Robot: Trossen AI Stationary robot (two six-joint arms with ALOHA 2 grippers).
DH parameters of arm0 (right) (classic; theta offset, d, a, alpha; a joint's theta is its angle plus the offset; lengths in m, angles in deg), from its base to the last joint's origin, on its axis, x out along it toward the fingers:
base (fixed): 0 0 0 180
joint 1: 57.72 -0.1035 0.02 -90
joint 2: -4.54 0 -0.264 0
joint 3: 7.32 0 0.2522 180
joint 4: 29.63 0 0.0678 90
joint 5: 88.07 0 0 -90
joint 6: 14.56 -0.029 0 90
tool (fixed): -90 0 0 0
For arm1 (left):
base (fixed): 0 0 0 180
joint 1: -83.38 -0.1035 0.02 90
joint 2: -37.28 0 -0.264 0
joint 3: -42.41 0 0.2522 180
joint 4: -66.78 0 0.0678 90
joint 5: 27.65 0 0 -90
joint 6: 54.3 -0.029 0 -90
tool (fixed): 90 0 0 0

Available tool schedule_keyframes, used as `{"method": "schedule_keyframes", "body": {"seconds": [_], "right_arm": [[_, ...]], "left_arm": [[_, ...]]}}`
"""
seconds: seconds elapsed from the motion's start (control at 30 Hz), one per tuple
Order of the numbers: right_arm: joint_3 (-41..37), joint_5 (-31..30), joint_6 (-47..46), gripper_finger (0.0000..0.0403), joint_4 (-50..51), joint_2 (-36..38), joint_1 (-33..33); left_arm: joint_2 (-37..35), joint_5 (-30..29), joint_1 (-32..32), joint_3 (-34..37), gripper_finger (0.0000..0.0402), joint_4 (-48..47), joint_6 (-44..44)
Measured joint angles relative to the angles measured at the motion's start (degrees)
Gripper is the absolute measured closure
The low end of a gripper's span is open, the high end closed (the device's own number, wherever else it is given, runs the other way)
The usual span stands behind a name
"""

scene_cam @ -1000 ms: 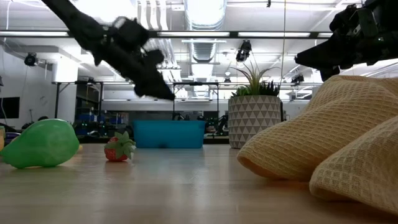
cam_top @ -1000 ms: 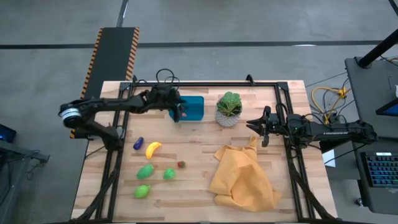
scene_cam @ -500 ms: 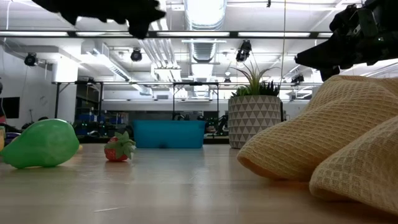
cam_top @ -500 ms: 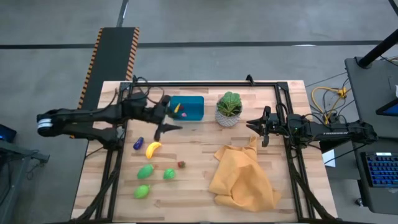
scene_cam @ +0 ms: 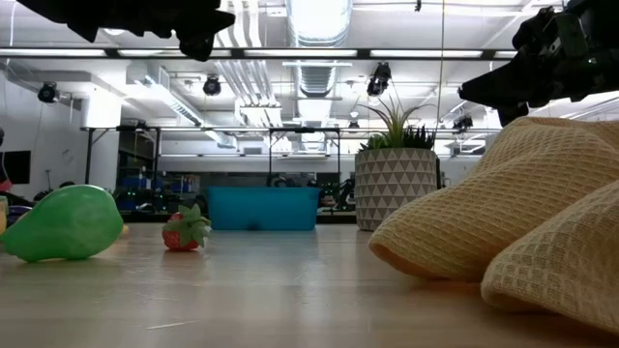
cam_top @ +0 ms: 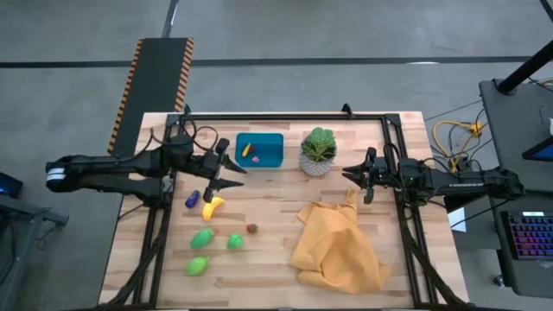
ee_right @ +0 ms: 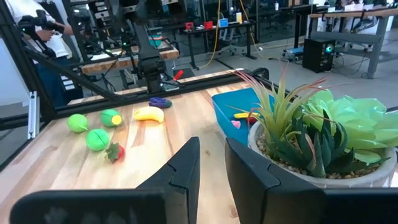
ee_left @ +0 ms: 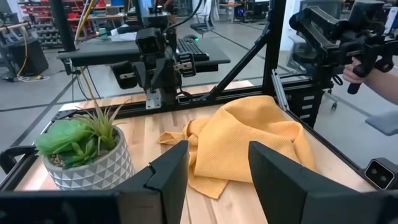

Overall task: Pick and placing Produce into tupperware
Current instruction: Put the red strawberry into the blue bin

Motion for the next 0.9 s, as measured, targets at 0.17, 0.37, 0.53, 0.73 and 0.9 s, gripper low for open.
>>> {"method": "schedule_keyframes", "body": {"seconds": [0.17, 0.37, 0.53, 0.73, 0.9], "right_arm": [[0.00, -0.01, -0.74, 0.0335, 0.00, 0.01, 0.00], [0.00, -0.01, -0.69, 0.0335, 0.00, 0.01, 0.00], [0.00, -0.01, -0.62, 0.0335, 0.00, 0.00, 0.01], [0.00, 0.01, -0.56, 0.0335, 0.23, 0.02, 0.00], [0.00, 0.01, 2.86, 0.0342, 1.47, 0.00, -0.01]], "left_arm": [[-0.38, -0.26, 0.00, 0.34, 0.0249, 0.43, -0.13], [0.88, -0.29, 0.00, 0.45, 0.0249, 2.99, 0.42], [4.12, -0.31, 0.00, 0.45, 0.0249, 8.96, 1.94], [7.34, -0.37, 0.00, 0.45, 0.0249, 13.04, 0.18], [7.93, -0.37, 0.09, 0.45, 0.0249, 13.53, -2.24]]}}
